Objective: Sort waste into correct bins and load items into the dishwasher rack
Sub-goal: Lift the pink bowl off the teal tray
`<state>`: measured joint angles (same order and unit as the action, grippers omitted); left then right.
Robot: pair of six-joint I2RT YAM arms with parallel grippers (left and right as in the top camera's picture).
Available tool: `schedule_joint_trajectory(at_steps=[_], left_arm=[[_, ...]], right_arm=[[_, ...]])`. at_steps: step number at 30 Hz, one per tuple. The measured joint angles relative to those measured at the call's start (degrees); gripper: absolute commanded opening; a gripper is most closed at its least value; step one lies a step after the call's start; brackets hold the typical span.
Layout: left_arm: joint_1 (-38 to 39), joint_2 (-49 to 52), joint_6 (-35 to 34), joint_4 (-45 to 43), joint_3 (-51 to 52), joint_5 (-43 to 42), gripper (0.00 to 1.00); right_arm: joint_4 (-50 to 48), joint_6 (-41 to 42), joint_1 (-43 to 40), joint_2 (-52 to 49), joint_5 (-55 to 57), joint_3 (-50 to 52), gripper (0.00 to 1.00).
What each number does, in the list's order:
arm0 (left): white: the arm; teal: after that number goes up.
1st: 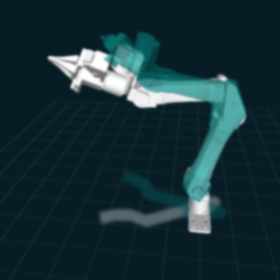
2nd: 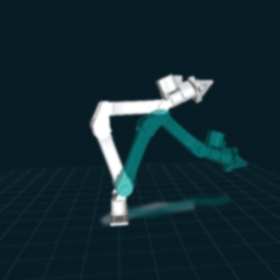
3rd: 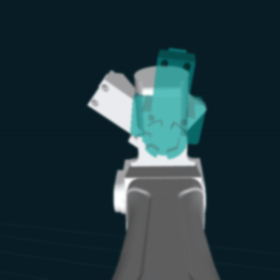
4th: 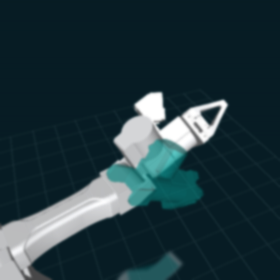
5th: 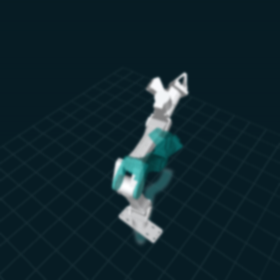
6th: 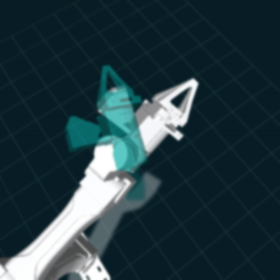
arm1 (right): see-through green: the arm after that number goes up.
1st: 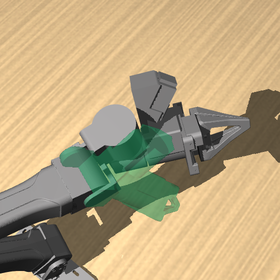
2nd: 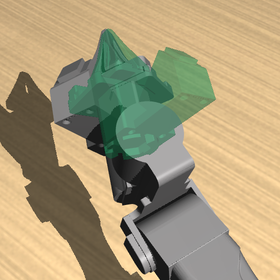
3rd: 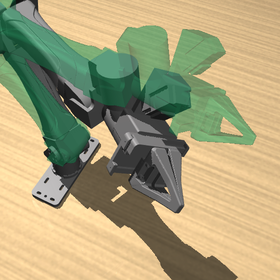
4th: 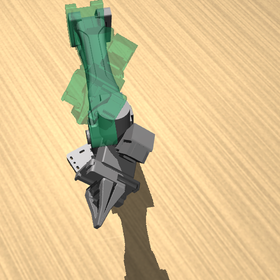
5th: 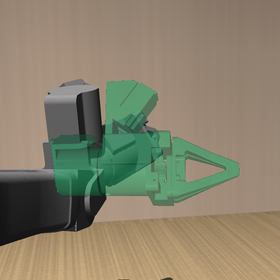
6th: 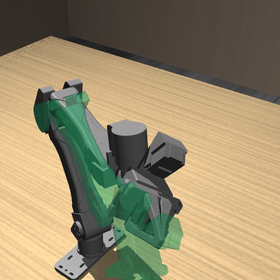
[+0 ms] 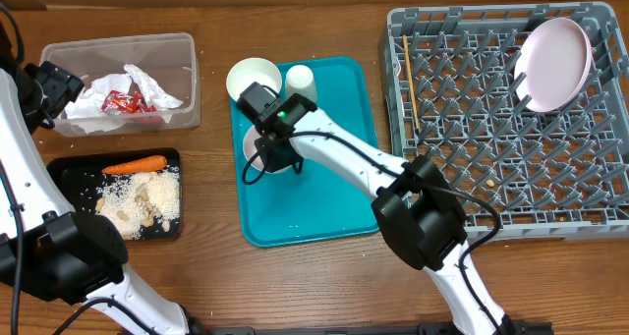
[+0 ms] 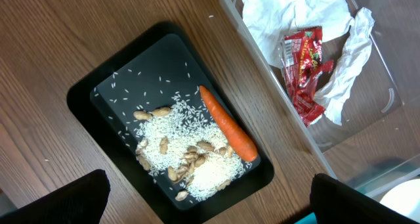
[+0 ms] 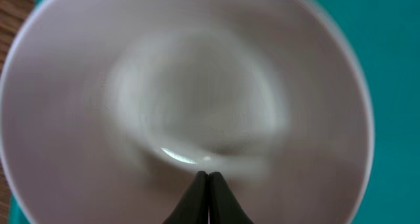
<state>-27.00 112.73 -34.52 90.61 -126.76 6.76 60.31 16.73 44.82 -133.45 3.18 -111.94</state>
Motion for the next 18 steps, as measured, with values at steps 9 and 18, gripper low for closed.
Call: schedule_joint_trajectory(at_steps=[9,18], left_arm=[[0.0,0.0,0.0,0.0,0.0,0.0,1.0],[0.0,0.0,0.0,0.0,0.0,0.0,1.0]], right_arm=[[13.1,2.9,-4.4,1.5,3.7,0.0,0.39],[10.1,-2.3,-4.0,9.8,-5.0,-0.5,0.71]])
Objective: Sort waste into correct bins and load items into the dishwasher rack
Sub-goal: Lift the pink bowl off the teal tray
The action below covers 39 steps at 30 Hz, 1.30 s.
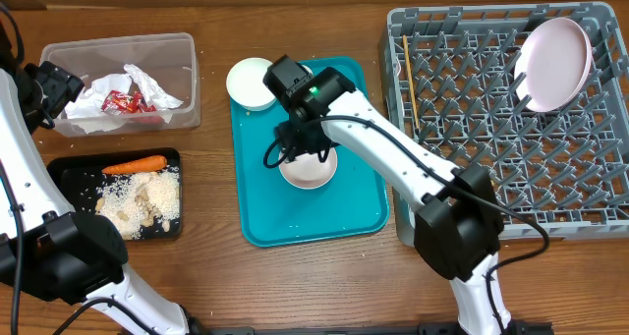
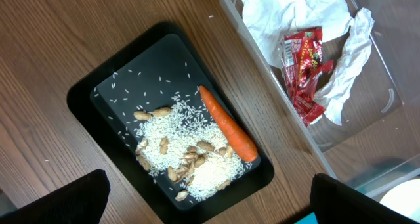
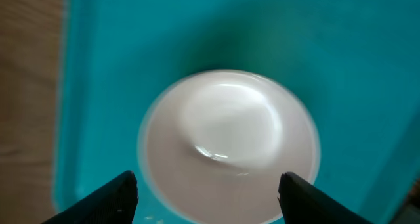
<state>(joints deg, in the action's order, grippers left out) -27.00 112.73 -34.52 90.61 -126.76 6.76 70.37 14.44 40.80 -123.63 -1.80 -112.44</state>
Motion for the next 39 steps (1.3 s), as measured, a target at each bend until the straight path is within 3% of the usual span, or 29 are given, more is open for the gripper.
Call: schedule_joint_trajectory(at_steps=[11,22,28,34,39], left_arm=[[0.0,0.0,0.0,0.0,0.0,0.0,1.0],[0.0,0.0,0.0,0.0,0.0,0.0,1.0],[0.0,0.0,0.0,0.0,0.0,0.0,1.0],[0.0,0.0,0.0,0.0,0.0,0.0,1.0],[0.0,0.0,0.0,0.0,0.0,0.0,1.0]], right_arm=[[-6.6,-1.4,1.0,0.3,-9.3,5.0,0.71],[-12.2,-0.9,4.6,-0.8,-9.6,12.6,0.6],[-13.8,2.0,7.6,-0.8,-3.1,14.1,0.44],[-15.3,3.3,7.7,-0.8,1.2,14.3,0.09],[-15.1,4.1,7.6,-0.7,3.5,14.2,0.04]])
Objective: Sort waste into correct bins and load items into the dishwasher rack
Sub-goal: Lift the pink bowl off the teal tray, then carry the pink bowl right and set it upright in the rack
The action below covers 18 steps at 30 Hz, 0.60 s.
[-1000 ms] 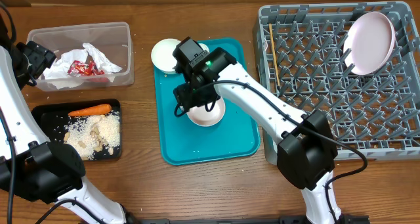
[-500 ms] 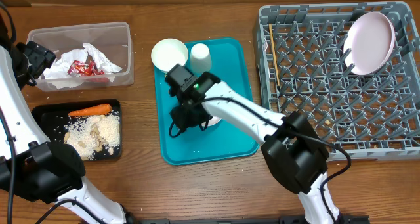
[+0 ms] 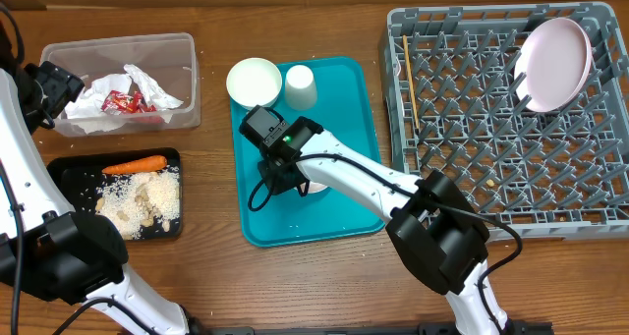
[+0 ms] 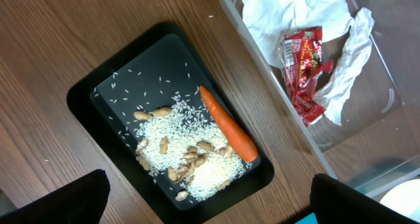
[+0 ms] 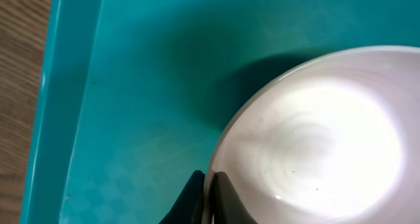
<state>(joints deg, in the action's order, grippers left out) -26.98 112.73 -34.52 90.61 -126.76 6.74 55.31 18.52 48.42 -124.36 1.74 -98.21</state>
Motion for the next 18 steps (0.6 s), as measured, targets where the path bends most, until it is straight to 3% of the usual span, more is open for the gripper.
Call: schedule_joint_trajectory(at_steps=[12,18], left_arm=[[0.0,0.0,0.0,0.0,0.0,0.0,1.0],[0.0,0.0,0.0,0.0,0.0,0.0,1.0]], right_arm=[[14.0,1.0,-3.2,2.9,-1.0,-8.0,0.04],[17.6,0.9,-17.6,17.9,-3.3,-9.4,0.04]])
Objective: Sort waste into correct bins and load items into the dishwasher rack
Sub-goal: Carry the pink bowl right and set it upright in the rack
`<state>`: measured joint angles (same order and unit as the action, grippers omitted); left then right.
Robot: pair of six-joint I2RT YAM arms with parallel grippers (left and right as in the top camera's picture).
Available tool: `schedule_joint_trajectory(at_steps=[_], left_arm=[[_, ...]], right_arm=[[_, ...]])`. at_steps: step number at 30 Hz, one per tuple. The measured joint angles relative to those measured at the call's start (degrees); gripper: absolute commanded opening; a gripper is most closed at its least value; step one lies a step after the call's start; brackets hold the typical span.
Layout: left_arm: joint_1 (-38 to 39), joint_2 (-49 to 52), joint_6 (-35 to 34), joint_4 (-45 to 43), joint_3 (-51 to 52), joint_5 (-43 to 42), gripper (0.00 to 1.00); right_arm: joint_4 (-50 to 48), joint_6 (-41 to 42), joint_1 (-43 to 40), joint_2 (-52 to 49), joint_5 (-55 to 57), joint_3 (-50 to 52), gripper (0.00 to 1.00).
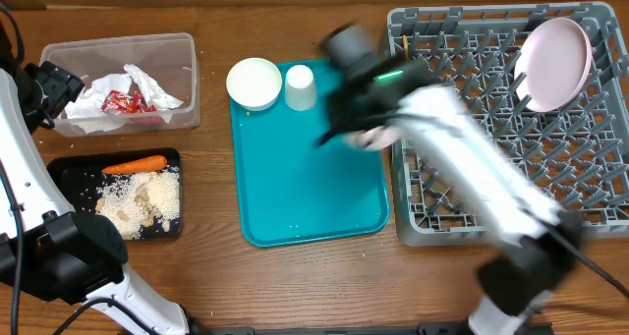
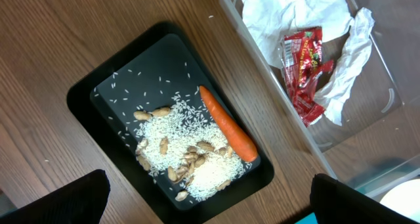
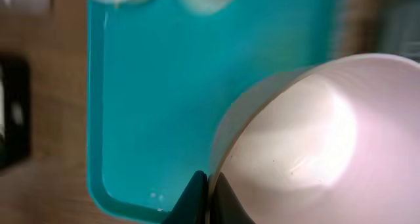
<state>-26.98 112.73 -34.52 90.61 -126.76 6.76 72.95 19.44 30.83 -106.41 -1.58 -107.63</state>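
Note:
My right gripper (image 3: 209, 183) is shut on the rim of a pale pink bowl (image 3: 308, 138). It holds the bowl in the air over the right edge of the teal tray (image 3: 151, 112). In the overhead view the right arm is blurred, with the bowl (image 1: 378, 137) beside the grey dishwasher rack (image 1: 511, 193). A white bowl (image 1: 254, 83) and a white cup (image 1: 300, 86) stand at the tray's far end. My left gripper (image 2: 209, 201) is open, high above the black food tray (image 2: 98, 106) and the clear bin (image 2: 367, 119).
The rack holds a pink plate (image 1: 553, 62) at its far right and a chopstick (image 1: 406, 80) along its left side. The black tray carries a carrot (image 2: 226, 131), rice and peanuts. The clear bin holds crumpled tissue (image 2: 295, 10) and a red wrapper (image 2: 303, 69).
My right gripper held the bowl's rim low on the tray's left-middle. Now the bowl is lifted and sits over the tray's right edge, next to the rack. The left arm has not moved.
First my right gripper was shut inside the bowl at the tray's left. Then it stood open above the bowl, which lay mid-tray. Then it was shut on the bowl's rim on the tray, and now it holds the bowl up beside the rack.

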Motion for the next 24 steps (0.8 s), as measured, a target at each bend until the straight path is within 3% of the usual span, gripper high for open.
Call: schedule_joint_trajectory(at_steps=[5,12,18,24], left_arm=[[0.4,0.0,0.0,0.0,0.0,0.0,1.0],[0.4,0.0,0.0,0.0,0.0,0.0,1.0],[0.4,0.0,0.0,0.0,0.0,0.0,1.0],[0.4,0.0,0.0,0.0,0.0,0.0,1.0]], right_arm=[[3.6,-4.7,-21.9,9.7,-10.8,-1.4,0.04],[6.2,-19.7,-46.8,10.4,-37.7,6.6,0.04],[4.9,-31.1,-56.0,10.2,-54.6,17.3,0.04],[-7.1,-35.6,-58.6,10.1,-64.4,28.3,0.04]])
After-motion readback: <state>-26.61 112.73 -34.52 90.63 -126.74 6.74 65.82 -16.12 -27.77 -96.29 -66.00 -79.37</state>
